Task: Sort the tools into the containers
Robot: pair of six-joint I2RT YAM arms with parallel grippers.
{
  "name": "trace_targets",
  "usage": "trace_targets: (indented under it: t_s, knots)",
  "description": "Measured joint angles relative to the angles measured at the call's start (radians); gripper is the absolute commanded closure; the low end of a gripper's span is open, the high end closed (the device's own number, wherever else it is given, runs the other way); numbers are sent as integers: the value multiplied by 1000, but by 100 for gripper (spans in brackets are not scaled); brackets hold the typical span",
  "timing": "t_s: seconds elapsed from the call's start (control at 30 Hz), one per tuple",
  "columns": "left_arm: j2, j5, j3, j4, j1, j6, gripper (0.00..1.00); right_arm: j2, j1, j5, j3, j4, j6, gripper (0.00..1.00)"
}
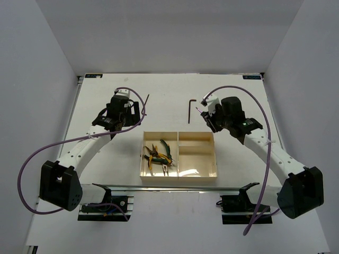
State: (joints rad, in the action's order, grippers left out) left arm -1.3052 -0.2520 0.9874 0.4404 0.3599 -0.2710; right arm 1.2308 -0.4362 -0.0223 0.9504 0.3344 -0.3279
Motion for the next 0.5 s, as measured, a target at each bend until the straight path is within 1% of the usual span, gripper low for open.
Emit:
trace_targets:
  t_s: [0.1,0.23,0.5]
  knots:
    - [0,2,0,0,0,0,2,-10,-12,-70,-3,9,-74,100]
    - [-6,1,0,0,0,0,2,-7,-28,-141,-20,23,-134,100]
    - [-19,1,0,1,0,1,2,8,-56,-190,-78,36,-175,100]
